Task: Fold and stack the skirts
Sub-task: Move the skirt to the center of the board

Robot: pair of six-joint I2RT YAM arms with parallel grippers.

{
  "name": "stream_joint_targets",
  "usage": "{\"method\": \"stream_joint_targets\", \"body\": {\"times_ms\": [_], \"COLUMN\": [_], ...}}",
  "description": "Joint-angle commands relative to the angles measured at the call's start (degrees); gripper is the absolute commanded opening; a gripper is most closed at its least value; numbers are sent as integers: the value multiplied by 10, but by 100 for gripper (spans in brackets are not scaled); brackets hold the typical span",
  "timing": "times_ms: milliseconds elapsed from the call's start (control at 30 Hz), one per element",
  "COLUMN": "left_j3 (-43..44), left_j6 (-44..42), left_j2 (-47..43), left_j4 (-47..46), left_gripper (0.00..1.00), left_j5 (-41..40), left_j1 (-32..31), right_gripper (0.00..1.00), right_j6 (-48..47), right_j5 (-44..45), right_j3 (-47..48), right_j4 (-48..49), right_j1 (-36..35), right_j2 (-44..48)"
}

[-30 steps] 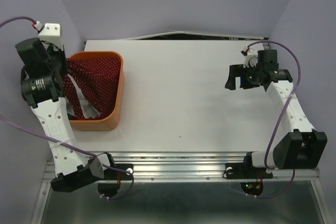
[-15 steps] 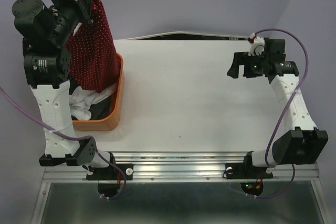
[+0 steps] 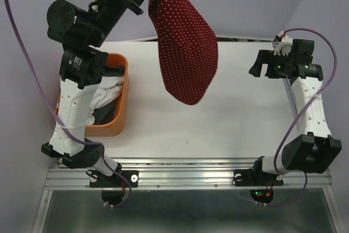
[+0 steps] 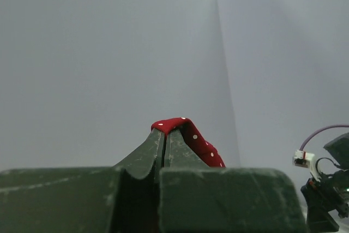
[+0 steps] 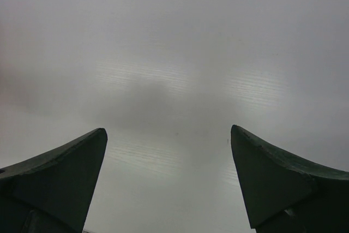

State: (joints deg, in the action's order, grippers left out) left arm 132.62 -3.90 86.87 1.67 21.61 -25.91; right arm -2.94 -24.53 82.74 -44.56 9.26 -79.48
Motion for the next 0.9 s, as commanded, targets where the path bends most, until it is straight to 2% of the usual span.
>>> {"method": "stream_joint_targets", "body": {"times_ms": [0, 67, 100, 233, 433, 500, 633, 700, 767, 867], "left_j3": [-25, -74, -125, -257, -363, -372, -334, -253, -218, -199], "left_j6": [-13, -26, -19, -13, -22, -26, -6, 7, 7, -7], "left_j2": [-1, 1, -4, -15, 14, 36, 148, 219, 256, 289], "left_j4": [-117, -113, -115, -114, -43, -19, 51, 96, 118, 120], "left_gripper": [0, 0, 0, 0, 0, 0, 0, 0, 0, 14], "left_j5": [-1, -14, -15, -20, -73, -88, -90, -75, -56, -31], "left_j1": [-53, -84, -95, -123, -175, -202, -221, -223, -223, -240], "right_gripper": [100, 100, 100, 100, 100, 100, 100, 100, 100, 100], "right_j6": [7, 3, -7, -36, -86, -94, -102, -93, -88, -78], "right_j5": [-12, -30, -31, -17, -50, -74, -140, -154, -159, -162], "right_j3": [45, 53, 58, 59, 49, 37, 4, -5, -8, -11], "right_j4": [18, 17, 16, 14, -11, -21, -20, -18, -12, -4], "right_j1": [49, 76, 88, 104, 112, 112, 112, 112, 112, 112], "right_j2": [21, 16, 15, 15, 12, 7, 3, -6, -13, -27]}}
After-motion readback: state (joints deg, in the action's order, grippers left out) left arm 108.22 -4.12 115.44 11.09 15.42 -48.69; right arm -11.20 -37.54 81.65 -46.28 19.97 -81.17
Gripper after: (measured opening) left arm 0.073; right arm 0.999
